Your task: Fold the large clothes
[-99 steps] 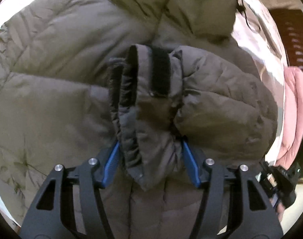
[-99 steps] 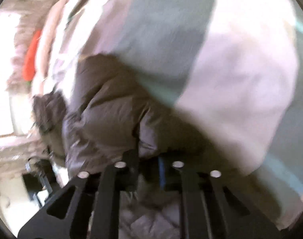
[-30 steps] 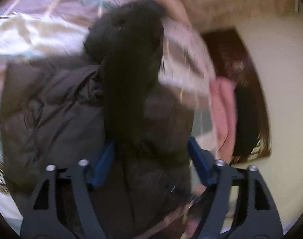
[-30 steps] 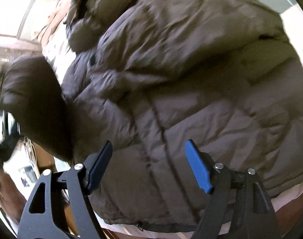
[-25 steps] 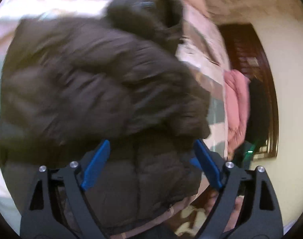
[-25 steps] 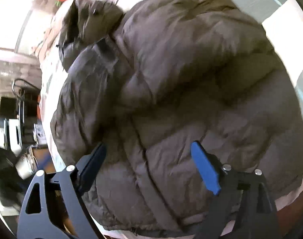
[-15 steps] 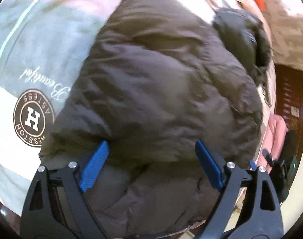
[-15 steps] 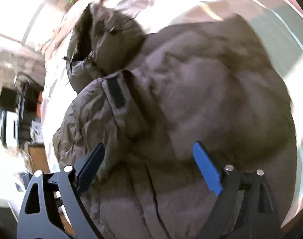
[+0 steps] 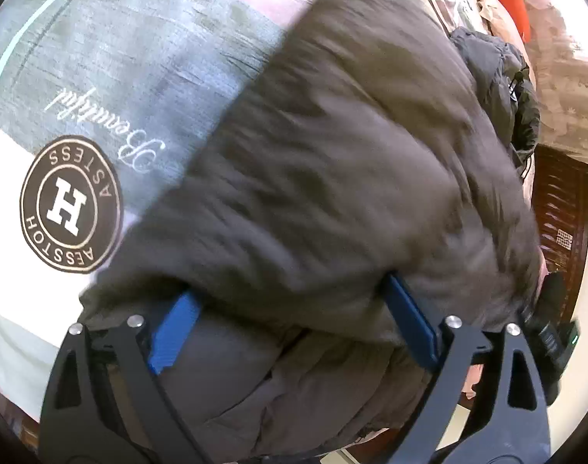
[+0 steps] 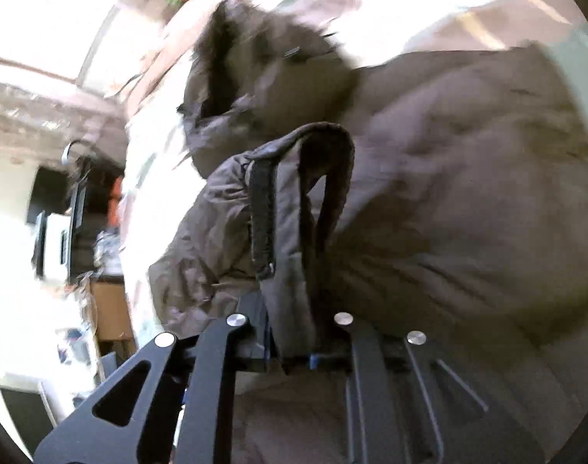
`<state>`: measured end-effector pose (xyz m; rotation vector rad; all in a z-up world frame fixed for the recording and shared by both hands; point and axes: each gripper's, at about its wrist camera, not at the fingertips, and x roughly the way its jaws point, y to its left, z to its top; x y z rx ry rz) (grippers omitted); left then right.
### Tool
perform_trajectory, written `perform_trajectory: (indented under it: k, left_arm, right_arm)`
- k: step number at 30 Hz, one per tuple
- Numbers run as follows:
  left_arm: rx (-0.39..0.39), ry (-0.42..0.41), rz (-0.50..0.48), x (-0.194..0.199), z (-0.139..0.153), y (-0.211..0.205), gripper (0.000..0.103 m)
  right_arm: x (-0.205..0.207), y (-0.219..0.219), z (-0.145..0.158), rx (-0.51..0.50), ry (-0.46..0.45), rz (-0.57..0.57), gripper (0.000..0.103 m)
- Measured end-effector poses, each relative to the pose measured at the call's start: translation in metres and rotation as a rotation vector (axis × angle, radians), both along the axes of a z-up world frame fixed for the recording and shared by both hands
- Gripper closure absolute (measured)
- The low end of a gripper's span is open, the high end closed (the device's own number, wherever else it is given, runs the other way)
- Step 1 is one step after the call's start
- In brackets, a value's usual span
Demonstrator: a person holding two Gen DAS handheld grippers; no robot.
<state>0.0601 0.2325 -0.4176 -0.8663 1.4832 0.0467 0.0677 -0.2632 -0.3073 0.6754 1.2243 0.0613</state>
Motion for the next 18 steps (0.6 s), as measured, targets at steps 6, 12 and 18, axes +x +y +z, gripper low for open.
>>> perform_trajectory:
  k: [6,12,18]
  left_arm:
    - [0.026,0.000,-0.044,0.003,0.007,-0.012,0.009]
    - [0.104,-0.067,-0.013,0.011,0.043,-0.006,0.009]
    - [0.146,-0.035,-0.077,0.032,0.035,-0.029,0.007]
  right_arm:
    - [-0.023,-0.014,-0.049,-0.092,0.185,0.032,0.060]
    - [-0.030,-0.033,0.003,-0.239,0.021,-0.147,0.022]
    - [0.003,0.019,-0.024,-0.081,0.038,0.049,0.025]
